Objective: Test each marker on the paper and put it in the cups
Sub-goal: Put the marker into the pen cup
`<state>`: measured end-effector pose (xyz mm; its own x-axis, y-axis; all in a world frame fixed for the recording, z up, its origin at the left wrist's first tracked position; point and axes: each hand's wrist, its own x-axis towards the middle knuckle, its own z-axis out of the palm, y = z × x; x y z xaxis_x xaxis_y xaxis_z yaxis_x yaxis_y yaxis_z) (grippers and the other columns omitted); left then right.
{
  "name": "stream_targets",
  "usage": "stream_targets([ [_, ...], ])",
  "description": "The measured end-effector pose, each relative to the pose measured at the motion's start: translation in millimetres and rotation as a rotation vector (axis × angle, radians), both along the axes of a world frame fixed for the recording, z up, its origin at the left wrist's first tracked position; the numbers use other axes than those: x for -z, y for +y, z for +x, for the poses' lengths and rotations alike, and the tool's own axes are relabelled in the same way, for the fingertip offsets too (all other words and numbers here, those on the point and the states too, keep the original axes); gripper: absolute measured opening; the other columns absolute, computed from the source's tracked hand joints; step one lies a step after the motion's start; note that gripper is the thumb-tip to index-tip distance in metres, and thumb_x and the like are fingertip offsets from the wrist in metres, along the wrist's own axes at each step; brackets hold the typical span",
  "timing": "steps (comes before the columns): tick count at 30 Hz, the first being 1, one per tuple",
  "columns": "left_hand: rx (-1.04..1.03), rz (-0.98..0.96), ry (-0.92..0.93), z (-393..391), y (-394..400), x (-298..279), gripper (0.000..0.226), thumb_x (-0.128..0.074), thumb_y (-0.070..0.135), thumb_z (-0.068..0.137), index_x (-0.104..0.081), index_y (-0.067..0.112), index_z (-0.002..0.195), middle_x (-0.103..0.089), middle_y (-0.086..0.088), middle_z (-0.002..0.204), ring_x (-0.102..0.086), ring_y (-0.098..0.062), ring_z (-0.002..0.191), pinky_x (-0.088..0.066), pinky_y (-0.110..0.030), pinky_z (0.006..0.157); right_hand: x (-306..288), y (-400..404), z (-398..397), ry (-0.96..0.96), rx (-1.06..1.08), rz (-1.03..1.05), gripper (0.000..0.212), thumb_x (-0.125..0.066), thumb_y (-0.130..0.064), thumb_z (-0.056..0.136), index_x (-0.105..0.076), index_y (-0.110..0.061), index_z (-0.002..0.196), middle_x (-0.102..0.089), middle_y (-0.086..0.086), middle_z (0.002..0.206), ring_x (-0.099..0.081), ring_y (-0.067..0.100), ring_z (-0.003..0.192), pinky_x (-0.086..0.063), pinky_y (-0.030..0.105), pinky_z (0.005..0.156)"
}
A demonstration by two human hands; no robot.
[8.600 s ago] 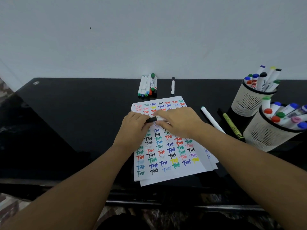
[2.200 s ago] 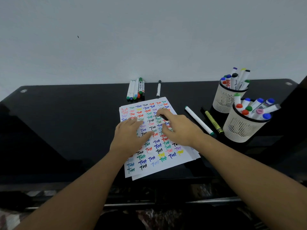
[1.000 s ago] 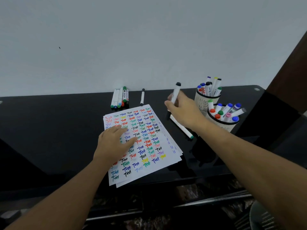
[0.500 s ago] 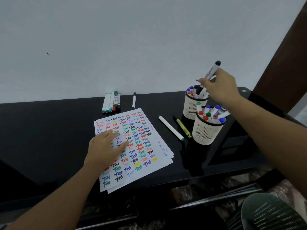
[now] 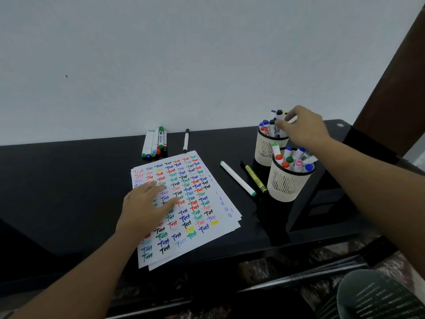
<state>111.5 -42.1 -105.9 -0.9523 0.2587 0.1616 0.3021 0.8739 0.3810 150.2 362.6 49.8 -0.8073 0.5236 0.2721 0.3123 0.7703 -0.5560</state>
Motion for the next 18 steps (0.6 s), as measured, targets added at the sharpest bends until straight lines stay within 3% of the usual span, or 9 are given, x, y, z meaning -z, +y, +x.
stream_targets([
  [5, 0.004, 0.005, -0.001, 0, 0, 0, 0.078, -0.051, 0.079, 0.084, -0.055, 0.031, 0.145, -0.044, 0.003, 0.157, -0.035, -0.018, 0.146, -0.022, -0.047, 0.122, 3, -1, -4, 0.032, 0.004, 0.015, 0.033, -0.065, -0.049, 0.099, -0.061, -0.022, 0.117, -0.07, 0.005, 0.099, -0.066, 0.02, 0.074, -0.05, 0.033, 0.066],
  [9, 0.008, 0.013, -0.019, 0, 0, 0, 0.078, -0.05, 0.08, 0.084, -0.054, 0.031, 0.145, -0.043, 0.003, 0.157, -0.034, -0.018, 0.147, -0.021, -0.048, 0.123, -4, -14, -5, 0.121, -0.028, 0.044, 0.023, -0.06, -0.045, 0.101, -0.061, -0.024, 0.11, -0.072, 0.001, 0.093, -0.067, 0.02, 0.078, -0.057, 0.039, 0.074],
  [14, -0.006, 0.067, -0.054, 2, 0, -3, 0.075, -0.057, 0.076, 0.084, -0.055, 0.032, 0.144, -0.042, 0.004, 0.157, -0.032, -0.018, 0.147, -0.021, -0.047, 0.122, -17, -64, -5, 0.177, -0.218, 0.031, 0.016, -0.058, -0.042, 0.101, -0.062, -0.027, 0.105, -0.069, -0.009, 0.078, -0.066, 0.013, 0.072, -0.055, 0.036, 0.073],
  [18, 0.018, 0.121, -0.168, -10, -7, -6, 0.072, -0.062, 0.076, 0.081, -0.057, 0.035, 0.14, -0.044, 0.005, 0.155, -0.032, -0.017, 0.145, -0.026, -0.049, 0.121, -12, -117, -9, 0.082, -0.405, 0.061, 0.015, -0.057, -0.043, 0.101, -0.063, -0.03, 0.106, -0.07, -0.012, 0.083, -0.065, 0.01, 0.082, -0.051, 0.033, 0.074],
])
